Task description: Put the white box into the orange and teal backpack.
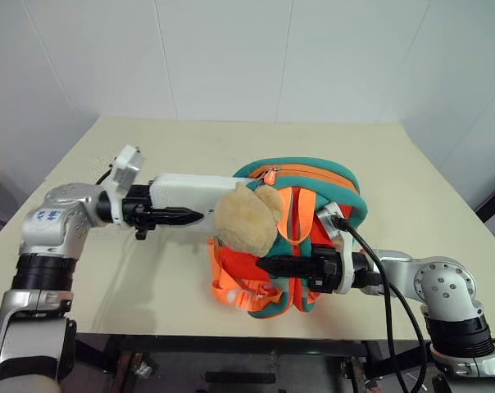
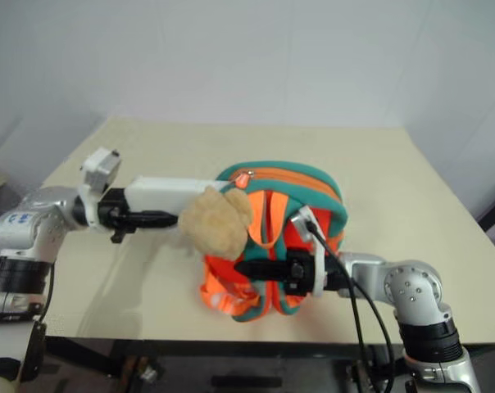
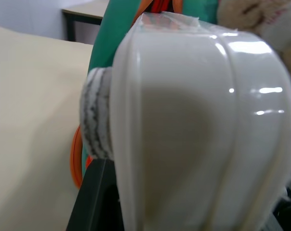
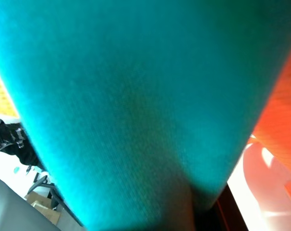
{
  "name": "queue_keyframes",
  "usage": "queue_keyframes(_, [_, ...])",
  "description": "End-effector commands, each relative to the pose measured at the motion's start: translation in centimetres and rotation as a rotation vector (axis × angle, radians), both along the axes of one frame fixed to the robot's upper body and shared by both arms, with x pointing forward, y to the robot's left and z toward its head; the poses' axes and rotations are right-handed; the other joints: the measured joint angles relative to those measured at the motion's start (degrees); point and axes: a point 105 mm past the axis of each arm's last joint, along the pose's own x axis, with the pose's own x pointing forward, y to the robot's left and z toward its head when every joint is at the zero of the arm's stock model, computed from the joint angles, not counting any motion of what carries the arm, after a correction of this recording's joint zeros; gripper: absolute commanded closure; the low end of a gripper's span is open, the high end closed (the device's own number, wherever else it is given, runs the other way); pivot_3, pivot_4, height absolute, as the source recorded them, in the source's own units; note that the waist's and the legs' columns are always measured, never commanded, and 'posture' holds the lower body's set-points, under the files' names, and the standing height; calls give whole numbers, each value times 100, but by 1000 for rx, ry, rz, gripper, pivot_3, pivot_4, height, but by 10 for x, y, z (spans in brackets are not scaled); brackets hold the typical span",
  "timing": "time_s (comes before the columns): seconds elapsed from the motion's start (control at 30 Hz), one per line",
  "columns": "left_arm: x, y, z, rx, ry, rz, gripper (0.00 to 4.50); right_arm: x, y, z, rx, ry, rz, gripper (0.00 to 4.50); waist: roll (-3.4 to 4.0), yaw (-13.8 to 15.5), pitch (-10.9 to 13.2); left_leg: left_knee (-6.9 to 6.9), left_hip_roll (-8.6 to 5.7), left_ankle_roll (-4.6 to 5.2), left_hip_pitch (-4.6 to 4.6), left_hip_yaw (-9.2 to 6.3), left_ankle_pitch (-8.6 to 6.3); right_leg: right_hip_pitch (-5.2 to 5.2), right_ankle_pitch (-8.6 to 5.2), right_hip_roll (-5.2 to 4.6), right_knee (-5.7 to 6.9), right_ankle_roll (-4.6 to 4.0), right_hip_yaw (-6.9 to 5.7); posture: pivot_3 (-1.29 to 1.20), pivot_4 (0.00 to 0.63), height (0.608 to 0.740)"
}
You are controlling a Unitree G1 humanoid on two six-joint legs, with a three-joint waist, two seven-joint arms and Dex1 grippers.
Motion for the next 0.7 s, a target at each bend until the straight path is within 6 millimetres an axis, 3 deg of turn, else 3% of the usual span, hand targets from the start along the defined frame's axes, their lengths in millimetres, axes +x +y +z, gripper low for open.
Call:
queue_keyframes(0.03, [4,-13,12,38,-55,-21,3234,-2,4,6,22,-26,9,4455,0,11,0,0,0,0,0,0,0,-1,0,1,2,0,0,0,150,740])
queue_keyframes(0.23, [15,-43,4,195,-162,-4,3234,-2,8,4,33,-24,7,4455,0,16,0,8,0,0,-1,5,0,-1,2,1,3,5,7,0,150,740])
queue_keyframes(0.57, [22,-86,-2,193,-162,-64,3234,-1,15,4,58,-29,-2,4455,0,20,0,12,0,2,-2,7,-1,-2,3,3,5,7,13,0,150,740])
queue_keyframes(0.7, [17,-89,0,152,-125,-103,3234,-2,17,4,66,-29,-8,4455,0,21,0,17,0,2,-2,7,-1,-2,5,3,6,11,14,0,150,740])
